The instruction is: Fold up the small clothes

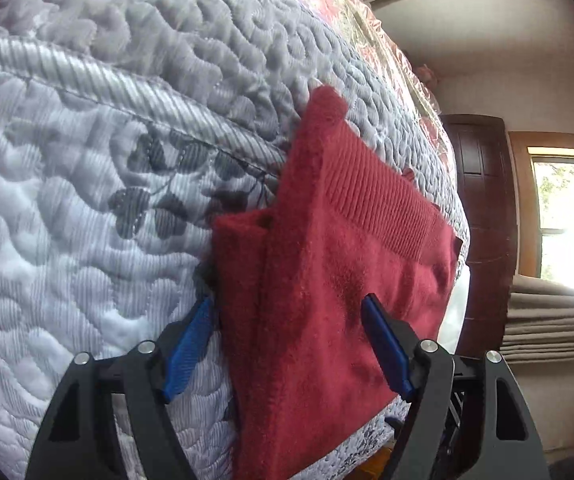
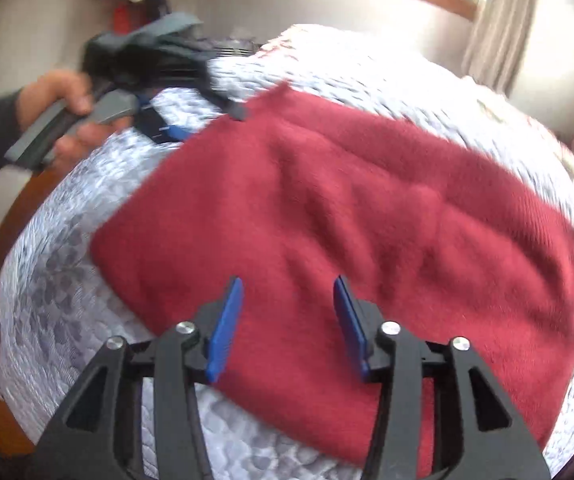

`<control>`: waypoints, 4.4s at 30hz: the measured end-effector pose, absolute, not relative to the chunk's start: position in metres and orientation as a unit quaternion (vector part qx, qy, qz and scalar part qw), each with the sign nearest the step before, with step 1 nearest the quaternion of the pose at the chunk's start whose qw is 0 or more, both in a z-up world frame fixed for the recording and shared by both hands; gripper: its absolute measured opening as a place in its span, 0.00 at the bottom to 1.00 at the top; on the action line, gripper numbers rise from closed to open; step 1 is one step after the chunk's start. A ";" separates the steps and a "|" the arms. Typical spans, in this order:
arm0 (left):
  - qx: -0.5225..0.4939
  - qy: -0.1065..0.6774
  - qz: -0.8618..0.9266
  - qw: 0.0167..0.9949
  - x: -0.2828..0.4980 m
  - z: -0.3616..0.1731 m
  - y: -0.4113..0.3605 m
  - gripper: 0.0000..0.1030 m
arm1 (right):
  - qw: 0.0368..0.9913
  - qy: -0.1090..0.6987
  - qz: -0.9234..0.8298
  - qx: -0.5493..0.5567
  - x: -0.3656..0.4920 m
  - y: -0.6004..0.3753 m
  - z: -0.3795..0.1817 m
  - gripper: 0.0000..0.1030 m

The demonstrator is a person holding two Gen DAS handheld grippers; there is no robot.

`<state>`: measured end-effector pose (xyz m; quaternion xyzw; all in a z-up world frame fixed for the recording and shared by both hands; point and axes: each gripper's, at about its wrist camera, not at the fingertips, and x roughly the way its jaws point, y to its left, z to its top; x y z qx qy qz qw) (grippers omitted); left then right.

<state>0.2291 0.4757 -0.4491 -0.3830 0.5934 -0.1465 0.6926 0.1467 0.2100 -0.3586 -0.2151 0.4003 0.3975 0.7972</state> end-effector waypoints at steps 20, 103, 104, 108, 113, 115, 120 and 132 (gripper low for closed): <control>-0.418 0.606 -0.187 0.651 0.230 -0.479 0.492 0.40 | 0.781 0.162 0.314 -0.515 0.012 0.332 -0.440 0.69; -0.220 0.682 -0.179 0.674 0.324 -0.277 0.185 0.14 | 0.919 0.362 0.140 -0.069 0.138 0.100 -0.257 0.28; -0.216 0.684 -0.179 0.674 0.326 -0.278 0.179 0.14 | 0.919 0.363 0.136 -0.065 0.138 0.096 -0.257 0.27; -0.198 0.689 -0.182 0.673 0.332 -0.279 0.154 0.14 | 0.921 0.366 0.122 -0.054 0.143 0.079 -0.261 0.27; -0.180 0.697 -0.185 0.669 0.340 -0.288 0.126 0.14 | 0.920 0.375 0.108 -0.036 0.147 0.058 -0.271 0.27; -0.174 0.701 -0.184 0.666 0.343 -0.294 0.115 0.14 | 0.919 0.380 0.104 -0.029 0.149 0.050 -0.275 0.27; -0.164 0.712 -0.179 0.659 0.346 -0.311 0.095 0.14 | 0.914 0.393 0.097 -0.016 0.152 0.033 -0.289 0.27; -0.127 0.732 -0.143 0.653 0.349 -0.355 0.050 0.15 | 0.890 0.432 0.120 0.080 0.165 -0.022 -0.329 0.26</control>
